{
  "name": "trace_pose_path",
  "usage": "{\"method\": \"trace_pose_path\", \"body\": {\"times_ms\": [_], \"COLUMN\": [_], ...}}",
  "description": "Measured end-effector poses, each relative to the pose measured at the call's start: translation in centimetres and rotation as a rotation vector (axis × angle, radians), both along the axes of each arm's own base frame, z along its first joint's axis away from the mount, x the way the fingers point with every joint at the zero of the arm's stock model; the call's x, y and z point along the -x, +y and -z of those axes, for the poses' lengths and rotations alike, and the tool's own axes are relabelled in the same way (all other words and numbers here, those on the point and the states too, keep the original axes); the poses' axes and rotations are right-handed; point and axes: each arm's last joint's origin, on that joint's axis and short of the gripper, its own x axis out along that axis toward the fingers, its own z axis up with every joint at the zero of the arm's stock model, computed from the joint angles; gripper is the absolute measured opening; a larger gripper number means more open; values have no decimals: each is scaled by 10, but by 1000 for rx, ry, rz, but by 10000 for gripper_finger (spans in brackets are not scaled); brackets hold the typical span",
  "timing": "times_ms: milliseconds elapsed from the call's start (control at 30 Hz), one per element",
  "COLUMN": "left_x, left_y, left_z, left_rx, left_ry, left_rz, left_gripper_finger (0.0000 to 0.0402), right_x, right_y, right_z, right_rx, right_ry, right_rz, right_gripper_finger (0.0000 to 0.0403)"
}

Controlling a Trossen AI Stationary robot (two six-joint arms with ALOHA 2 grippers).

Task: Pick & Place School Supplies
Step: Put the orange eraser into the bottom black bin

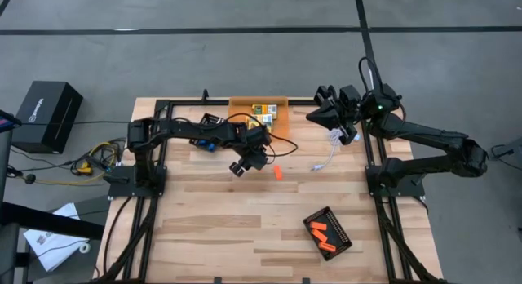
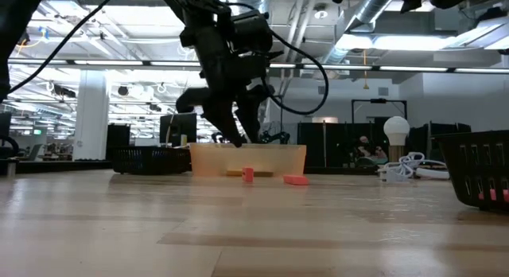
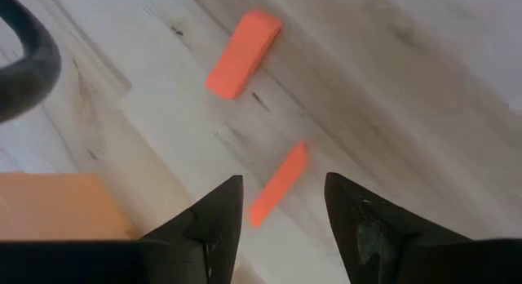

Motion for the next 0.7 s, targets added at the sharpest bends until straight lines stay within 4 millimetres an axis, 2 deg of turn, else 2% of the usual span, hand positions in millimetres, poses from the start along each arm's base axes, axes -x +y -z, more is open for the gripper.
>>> {"method": "trace_pose_path", "body": {"times_ms": [367, 700], "left_x": [-8, -10], "left_y": [4, 4], "left_z": [33, 36], "left_rx": [-51, -65], "left_ry": [75, 64], "left_rz": [70, 86], "left_gripper_finger": [168, 168], "right_x": [0, 1], "right_y": [0, 0], "right_z": [-1, -1], "right_rx": [30, 61], "right_ry": [-15, -28], "right_rz": [3, 3], "right_gripper_finger": [0, 0]}}
